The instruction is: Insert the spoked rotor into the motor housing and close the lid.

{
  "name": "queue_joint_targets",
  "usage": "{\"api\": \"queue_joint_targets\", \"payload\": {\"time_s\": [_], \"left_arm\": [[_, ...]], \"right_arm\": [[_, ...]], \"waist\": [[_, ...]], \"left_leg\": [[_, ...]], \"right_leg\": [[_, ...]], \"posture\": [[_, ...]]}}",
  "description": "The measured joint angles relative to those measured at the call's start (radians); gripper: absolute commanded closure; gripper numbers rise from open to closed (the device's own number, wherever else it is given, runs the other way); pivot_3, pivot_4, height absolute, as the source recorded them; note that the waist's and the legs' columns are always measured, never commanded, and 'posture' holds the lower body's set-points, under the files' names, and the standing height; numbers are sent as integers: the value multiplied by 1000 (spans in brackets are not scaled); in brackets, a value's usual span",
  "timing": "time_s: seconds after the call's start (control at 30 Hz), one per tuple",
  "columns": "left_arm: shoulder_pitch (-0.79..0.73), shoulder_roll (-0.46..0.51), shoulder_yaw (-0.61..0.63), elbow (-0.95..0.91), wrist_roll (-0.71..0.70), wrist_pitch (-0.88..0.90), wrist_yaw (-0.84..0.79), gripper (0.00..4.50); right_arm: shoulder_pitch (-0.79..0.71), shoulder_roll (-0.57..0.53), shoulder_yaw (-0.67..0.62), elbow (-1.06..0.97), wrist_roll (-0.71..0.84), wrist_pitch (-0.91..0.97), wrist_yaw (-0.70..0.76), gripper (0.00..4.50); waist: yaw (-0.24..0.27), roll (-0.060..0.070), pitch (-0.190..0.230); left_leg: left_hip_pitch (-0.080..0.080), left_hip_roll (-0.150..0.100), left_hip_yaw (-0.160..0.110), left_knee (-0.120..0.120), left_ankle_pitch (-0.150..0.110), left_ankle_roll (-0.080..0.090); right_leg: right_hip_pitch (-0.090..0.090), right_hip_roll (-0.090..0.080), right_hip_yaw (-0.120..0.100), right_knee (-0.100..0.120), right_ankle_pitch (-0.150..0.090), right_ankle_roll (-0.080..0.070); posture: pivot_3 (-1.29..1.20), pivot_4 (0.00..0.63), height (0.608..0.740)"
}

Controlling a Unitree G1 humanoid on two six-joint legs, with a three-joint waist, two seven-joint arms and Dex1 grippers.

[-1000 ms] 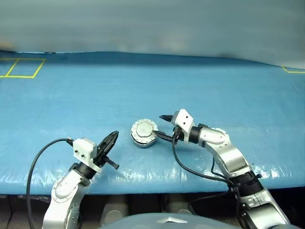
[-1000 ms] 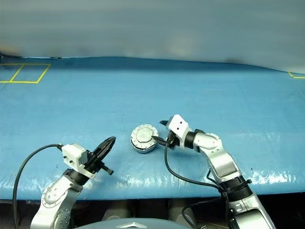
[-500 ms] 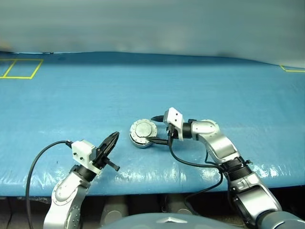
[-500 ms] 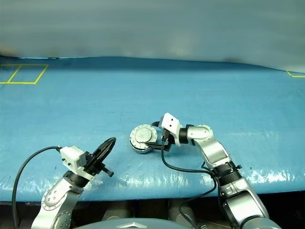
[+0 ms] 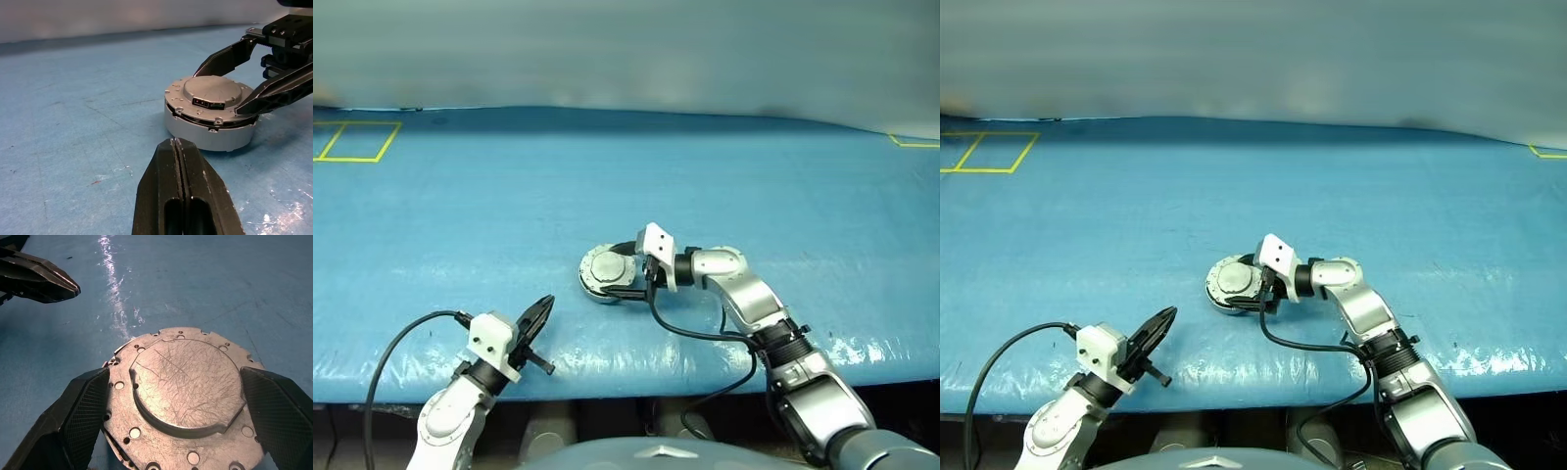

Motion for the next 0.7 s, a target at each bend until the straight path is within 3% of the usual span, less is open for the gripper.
{"api": "queue_joint_targets", "payload": {"time_s": [0.37,0.67,0.7], "left_arm": [[-22,-28,-49,39,26,-26,25,4500],[-39,-23,-62,39,27,-24,31,4500],[-41,-22,-63,39,27,-24,31,4500]], "right_arm": [[-23,-3,-9,-12,4,22,2,3864],[-23,-3,-6,-14,1,27,13,3864],[-24,-2,-6,-14,2,37,15,3692]], "waist": [[0,0,0],[0,0,0],[0,0,0]], "left_leg": [[0,0,-1,-2,0,0],[0,0,0,-1,0,0],[0,0,0,-1,0,0]], "right_leg": [[0,0,-1,0,3,4],[-1,0,-1,0,3,4],[-1,0,-1,0,3,4]], "posture": [[0,150,740],[0,150,740],[0,150,740]]}}
